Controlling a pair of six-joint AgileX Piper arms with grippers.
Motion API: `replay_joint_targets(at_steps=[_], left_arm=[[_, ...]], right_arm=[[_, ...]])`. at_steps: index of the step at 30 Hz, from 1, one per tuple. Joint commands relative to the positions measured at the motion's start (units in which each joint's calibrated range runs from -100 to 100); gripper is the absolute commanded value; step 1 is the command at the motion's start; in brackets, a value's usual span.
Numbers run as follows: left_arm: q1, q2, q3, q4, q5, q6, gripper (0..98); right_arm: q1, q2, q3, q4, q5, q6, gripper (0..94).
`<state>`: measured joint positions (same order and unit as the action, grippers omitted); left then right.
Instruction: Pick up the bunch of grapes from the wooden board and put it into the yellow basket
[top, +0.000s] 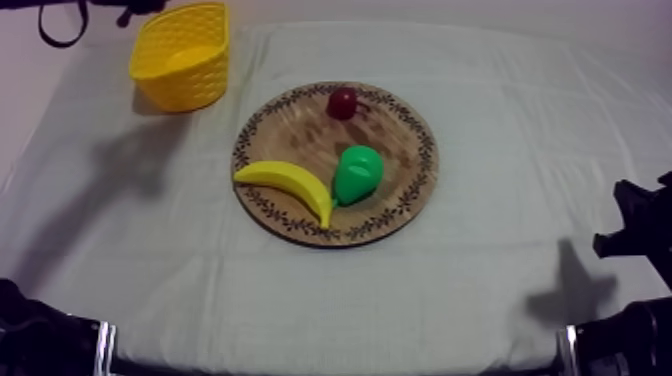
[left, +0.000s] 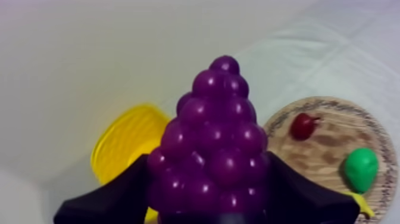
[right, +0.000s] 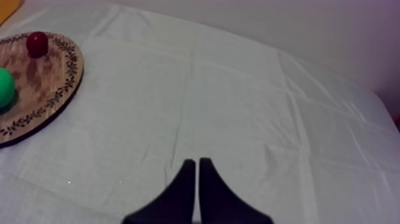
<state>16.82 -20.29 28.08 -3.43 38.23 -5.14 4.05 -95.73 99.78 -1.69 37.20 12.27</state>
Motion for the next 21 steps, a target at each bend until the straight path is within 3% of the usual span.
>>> replay_joint_targets(at_steps=[1, 9, 21], left_arm=[[-4.1, 0.4, 1.7, 0.48, -0.1, 0.4, 60.0], [-9.0, 4.4, 4.4, 0.79, 1.8, 4.0, 61.9], [-9.7, 17.4, -11.1, 0.60, 7.7, 6.2, 62.8]], right_arm=[[0.0, 0.0, 0.0, 0.0, 0.0, 0.0, 0.5], [0.0, 0.0, 0.0, 0.0, 0.0, 0.0, 0.5], [0.0, 0.0, 0.0, 0.0, 0.0, 0.0, 0.5]])
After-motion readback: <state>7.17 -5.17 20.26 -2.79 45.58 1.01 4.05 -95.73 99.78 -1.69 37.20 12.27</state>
